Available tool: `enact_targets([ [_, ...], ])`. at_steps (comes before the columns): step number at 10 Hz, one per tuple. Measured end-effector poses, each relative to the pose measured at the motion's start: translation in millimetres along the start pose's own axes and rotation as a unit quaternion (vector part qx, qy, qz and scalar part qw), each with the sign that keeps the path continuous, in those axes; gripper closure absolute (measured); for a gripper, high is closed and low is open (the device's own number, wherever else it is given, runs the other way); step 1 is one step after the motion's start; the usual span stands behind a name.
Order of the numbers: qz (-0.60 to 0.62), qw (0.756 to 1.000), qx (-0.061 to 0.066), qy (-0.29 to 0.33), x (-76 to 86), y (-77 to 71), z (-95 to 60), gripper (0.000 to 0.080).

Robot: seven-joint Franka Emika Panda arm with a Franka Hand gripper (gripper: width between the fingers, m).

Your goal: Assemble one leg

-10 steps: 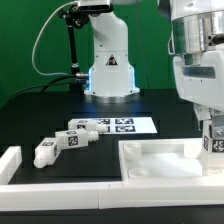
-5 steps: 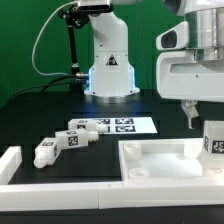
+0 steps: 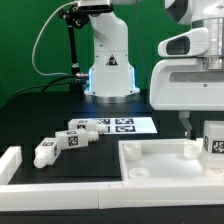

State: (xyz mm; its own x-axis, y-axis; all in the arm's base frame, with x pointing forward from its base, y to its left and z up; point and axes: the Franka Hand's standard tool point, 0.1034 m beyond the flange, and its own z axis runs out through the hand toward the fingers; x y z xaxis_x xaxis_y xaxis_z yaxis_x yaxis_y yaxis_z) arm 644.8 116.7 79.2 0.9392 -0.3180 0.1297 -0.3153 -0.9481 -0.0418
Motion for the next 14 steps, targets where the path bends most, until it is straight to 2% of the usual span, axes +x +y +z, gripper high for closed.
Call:
enact_targets([
  [1,0.024,1.0,0.001,0.0,-0.2,-0.2,0.1,0.0267],
  [2,0.066,0.998,0.001,-0.001,-0.4,-0.5,0.2,0.045],
  [3,0.083,0.997,0.0,-0.001,-0.2,0.8,0.5,0.0509],
  [6,0.246,0.969,-0.004,0.0,-0.2,4.1,1.5,0.0509],
  [7,0.309,0.951,-0.002,-0.003,-0.5,4.9,1.8,0.0509],
  [9,0.465,0.885,0.015,-0.021,0.2,9.2,2.5,0.0509],
  [10,0.537,0.842,0.021,-0.03,-1.6,8.2,3.2,0.0509],
  [11,0.563,0.826,0.024,-0.034,-2.2,7.5,3.2,0.0509],
  [12,0.536,0.843,0.025,-0.033,-2.2,7.7,3.2,0.0509],
  [13,0.51,0.859,0.022,-0.033,-2.9,7.8,3.4,0.0434],
  [14,0.434,0.9,0.019,-0.034,-3.1,6.5,1.9,0.0298],
])
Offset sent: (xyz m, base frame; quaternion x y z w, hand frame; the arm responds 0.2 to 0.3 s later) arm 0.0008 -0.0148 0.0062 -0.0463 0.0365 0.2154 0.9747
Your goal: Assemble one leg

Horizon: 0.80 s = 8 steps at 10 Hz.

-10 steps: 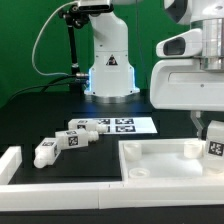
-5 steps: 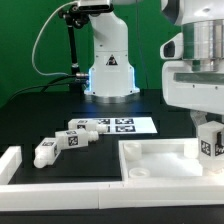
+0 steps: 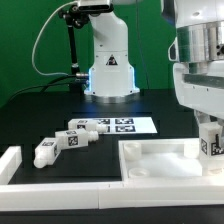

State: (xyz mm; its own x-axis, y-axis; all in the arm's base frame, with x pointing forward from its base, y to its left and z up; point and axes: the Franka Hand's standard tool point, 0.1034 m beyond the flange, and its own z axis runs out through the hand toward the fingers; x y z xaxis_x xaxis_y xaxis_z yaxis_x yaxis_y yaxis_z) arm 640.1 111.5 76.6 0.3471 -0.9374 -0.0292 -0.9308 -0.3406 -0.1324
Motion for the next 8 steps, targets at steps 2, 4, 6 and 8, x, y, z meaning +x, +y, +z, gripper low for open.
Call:
enact_targets([
  [2,-0.185,0.983,0.001,0.003,-3.8,-3.3,-2.2,0.0181],
  [4,-0.244,0.97,-0.002,0.005,-6.3,-1.7,-1.8,0.016],
  [6,-0.342,0.94,-0.009,0.009,-3.9,-1.9,-2.8,0.0151],
  [8,-0.558,0.829,-0.018,0.025,6.1,-7.4,-4.3,0.0151],
])
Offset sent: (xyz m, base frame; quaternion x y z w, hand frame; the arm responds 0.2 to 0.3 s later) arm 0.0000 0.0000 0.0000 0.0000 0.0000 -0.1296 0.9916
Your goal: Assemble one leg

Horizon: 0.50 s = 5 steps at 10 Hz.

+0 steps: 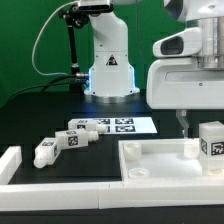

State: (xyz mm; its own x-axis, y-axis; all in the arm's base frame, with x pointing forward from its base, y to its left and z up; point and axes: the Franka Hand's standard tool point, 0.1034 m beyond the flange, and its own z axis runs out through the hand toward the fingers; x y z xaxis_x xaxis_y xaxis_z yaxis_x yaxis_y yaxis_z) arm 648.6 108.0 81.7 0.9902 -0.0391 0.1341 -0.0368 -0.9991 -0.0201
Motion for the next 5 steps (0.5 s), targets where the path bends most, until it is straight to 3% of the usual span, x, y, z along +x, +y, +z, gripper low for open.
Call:
enact_targets([
  [2,0.043,0.999,0.003,-0.001,-0.9,-0.5,0.8,0.0151],
  [5,0.097,0.995,0.003,-0.002,-0.9,-0.3,0.9,0.0516],
])
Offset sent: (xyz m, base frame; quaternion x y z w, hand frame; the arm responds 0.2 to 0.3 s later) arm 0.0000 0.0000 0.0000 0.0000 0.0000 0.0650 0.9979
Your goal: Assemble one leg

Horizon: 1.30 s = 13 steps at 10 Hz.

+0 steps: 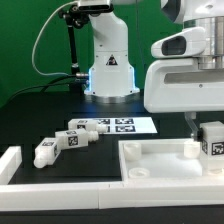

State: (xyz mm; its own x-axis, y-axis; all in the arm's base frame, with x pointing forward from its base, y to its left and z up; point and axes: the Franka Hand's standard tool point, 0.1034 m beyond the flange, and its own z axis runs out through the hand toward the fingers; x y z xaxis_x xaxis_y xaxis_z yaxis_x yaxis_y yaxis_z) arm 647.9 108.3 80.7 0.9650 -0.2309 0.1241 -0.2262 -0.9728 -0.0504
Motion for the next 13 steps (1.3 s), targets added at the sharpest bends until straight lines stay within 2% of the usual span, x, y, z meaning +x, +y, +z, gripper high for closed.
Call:
enact_targets([
  [2,0.122,0.993,-0.004,0.001,-0.7,1.9,0.4,0.0515],
  [4,0.254,0.967,-0.008,0.001,-1.6,4.9,0.9,0.0515],
  [6,0.401,0.916,-0.012,-0.009,-3.1,7.0,1.4,0.0515],
  [7,0.512,0.859,-0.002,-0.013,-5.1,10.4,2.2,0.0514],
  [8,0.548,0.836,0.0,-0.013,-6.5,10.9,2.1,0.0514],
  [9,0.538,0.843,0.0,-0.013,-6.2,11.1,2.1,0.0514],
  [10,0.53,0.848,0.0,-0.014,-6.5,10.9,2.5,0.0457],
  [11,0.529,0.849,0.0,-0.014,-6.9,9.7,2.6,0.0276],
  [12,0.463,0.886,-0.01,-0.02,-9.6,6.6,1.9,0.0276],
  [13,0.349,0.937,-0.016,-0.017,-8.0,1.3,2.0,0.0173],
])
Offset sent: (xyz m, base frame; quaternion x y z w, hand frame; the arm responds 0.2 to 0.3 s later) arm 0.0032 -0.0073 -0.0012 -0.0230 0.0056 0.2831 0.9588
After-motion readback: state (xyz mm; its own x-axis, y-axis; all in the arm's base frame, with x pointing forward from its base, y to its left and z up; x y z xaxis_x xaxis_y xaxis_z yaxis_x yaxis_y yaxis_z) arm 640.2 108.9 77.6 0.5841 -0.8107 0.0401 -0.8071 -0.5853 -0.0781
